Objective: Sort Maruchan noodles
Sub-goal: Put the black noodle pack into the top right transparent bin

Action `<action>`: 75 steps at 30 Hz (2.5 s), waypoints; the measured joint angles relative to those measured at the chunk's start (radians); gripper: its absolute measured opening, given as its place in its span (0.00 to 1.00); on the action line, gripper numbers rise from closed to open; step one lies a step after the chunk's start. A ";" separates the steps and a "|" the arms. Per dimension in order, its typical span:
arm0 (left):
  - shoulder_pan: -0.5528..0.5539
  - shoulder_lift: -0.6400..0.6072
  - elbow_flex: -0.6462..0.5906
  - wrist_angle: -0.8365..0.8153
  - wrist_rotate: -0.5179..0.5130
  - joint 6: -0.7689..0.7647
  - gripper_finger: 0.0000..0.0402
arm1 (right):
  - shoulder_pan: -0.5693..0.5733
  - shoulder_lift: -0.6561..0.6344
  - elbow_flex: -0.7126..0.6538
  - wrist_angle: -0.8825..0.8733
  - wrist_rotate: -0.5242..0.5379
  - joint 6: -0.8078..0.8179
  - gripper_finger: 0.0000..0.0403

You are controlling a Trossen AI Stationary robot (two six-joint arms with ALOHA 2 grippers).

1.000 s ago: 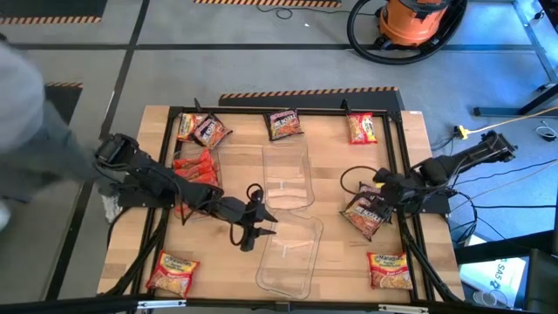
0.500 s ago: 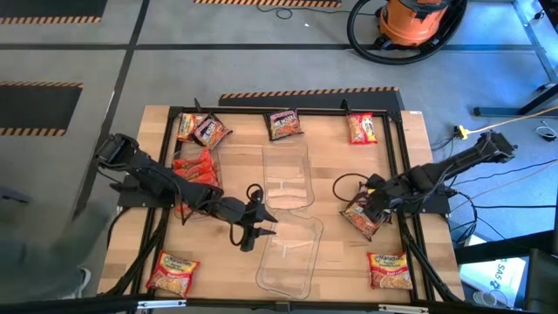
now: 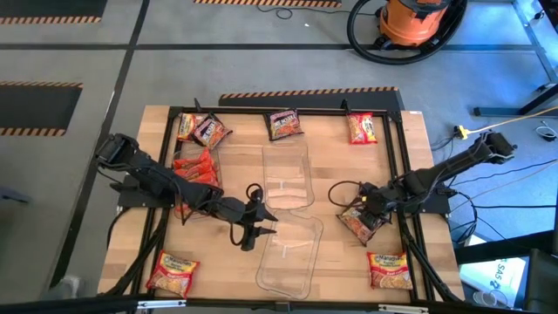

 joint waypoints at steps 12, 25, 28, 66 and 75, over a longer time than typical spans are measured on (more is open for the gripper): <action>0.002 0.000 0.000 0.000 -0.026 0.003 0.41 | 0.001 0.000 0.093 0.010 0.067 -0.121 0.01; 0.002 0.000 0.000 0.001 -0.026 0.002 0.41 | 0.001 0.003 0.249 -0.019 0.173 -0.314 0.00; 0.002 0.000 0.000 0.002 -0.026 0.002 0.41 | 0.001 0.013 0.249 -0.021 0.191 -0.335 0.00; 0.002 0.000 0.000 0.019 -0.071 0.000 0.41 | -0.005 0.181 0.225 -0.046 0.218 -0.343 0.81; 0.002 0.000 0.000 0.023 -0.075 -0.004 0.41 | -0.129 0.181 0.318 -0.168 0.247 -0.368 0.89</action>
